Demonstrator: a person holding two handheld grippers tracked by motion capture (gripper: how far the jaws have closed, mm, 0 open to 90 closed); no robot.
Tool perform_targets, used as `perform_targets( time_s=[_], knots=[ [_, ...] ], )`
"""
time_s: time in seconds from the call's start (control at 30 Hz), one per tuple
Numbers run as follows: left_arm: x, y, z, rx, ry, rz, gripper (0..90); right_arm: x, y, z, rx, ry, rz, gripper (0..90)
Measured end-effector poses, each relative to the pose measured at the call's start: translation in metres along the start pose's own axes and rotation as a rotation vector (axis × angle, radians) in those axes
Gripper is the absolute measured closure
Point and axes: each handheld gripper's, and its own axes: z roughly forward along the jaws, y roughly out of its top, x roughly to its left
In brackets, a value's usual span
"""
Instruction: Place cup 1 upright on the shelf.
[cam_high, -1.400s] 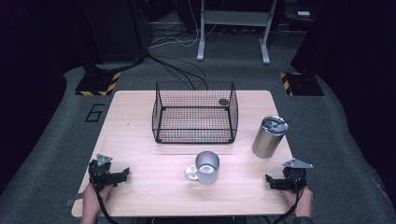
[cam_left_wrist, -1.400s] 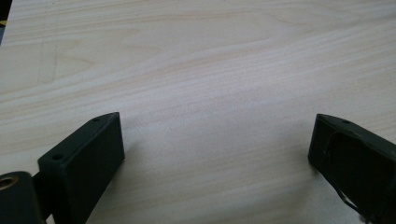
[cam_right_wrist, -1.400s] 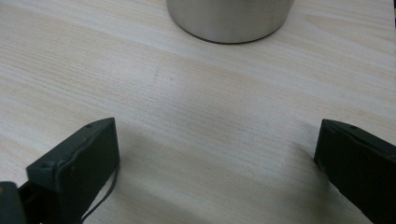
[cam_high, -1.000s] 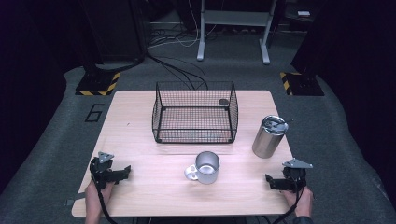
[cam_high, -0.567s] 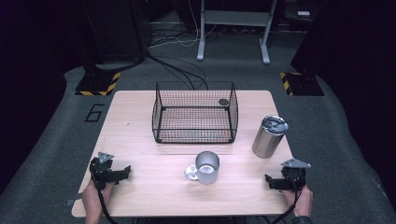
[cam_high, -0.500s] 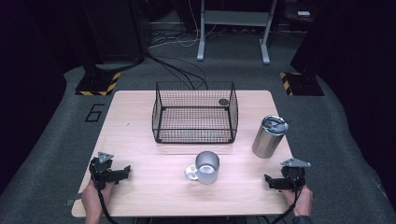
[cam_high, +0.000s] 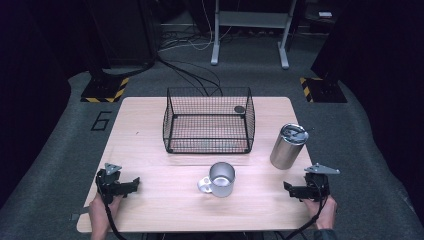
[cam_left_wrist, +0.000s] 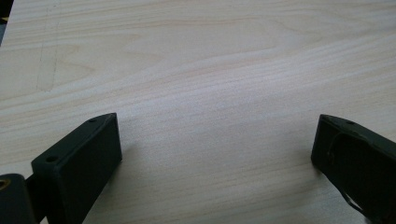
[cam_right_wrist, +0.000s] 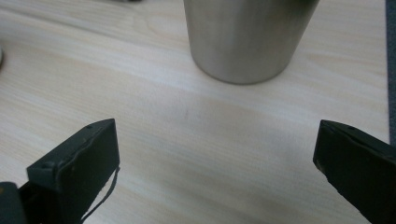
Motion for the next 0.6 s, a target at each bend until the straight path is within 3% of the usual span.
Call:
perform_targets(
  time_s=[0.3, 0.4, 0.6],
  knots=[
    [0.0, 0.0, 0.0, 0.005, -0.002, 0.0, 1.6, 0.005, 0.018, -0.008, -0.043, 0.008, -0.004, 0.6],
    [0.0, 0.0, -0.001, 0.008, -0.003, 0.001, 1.6, 0.005, 0.023, -0.01, -0.04, 0.011, -0.002, 6.9],
    [0.0, 0.0, -0.001, 0.008, -0.003, 0.001, 1.6, 0.004, 0.033, -0.012, -0.033, 0.01, 0.002, 0.0]
  ],
)
